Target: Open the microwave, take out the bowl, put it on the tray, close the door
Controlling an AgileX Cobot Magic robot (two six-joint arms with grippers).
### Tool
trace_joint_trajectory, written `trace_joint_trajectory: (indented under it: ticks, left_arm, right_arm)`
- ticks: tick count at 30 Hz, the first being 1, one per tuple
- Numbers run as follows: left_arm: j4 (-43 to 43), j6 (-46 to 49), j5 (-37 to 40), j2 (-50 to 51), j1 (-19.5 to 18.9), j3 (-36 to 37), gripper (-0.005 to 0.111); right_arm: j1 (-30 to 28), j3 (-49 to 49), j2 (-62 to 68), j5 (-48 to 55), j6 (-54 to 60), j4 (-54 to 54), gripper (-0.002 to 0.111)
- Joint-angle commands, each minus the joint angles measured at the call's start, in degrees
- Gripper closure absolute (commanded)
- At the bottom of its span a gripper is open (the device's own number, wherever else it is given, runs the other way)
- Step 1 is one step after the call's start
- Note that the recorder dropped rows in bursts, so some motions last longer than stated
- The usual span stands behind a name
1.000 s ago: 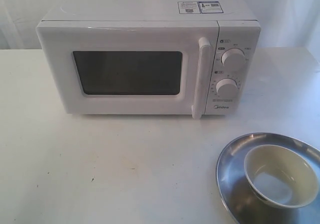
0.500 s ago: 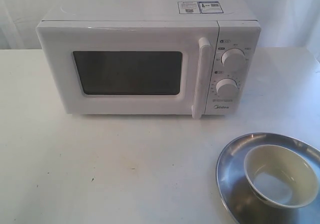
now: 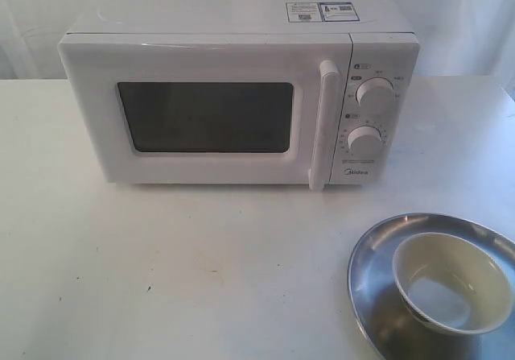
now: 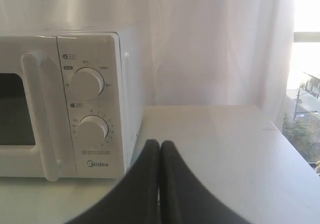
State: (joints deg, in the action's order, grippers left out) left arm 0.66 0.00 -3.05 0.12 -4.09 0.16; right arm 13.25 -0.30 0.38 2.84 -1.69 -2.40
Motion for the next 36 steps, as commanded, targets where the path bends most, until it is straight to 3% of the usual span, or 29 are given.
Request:
trace_joint_trajectory:
  ticks: [1, 36]
  left_arm:
    - [-0.26, 0.00, 0.06, -0.12, 0.12, -0.16, 0.107]
    - [-0.26, 0.00, 0.06, -0.12, 0.12, -0.16, 0.107]
  right_arm:
    - [-0.26, 0.30, -0.38, -0.80, 4.09, -3.73, 0.108]
    - [-0.26, 0.30, -0.38, 0.61, 1.69, -1.43, 0.108]
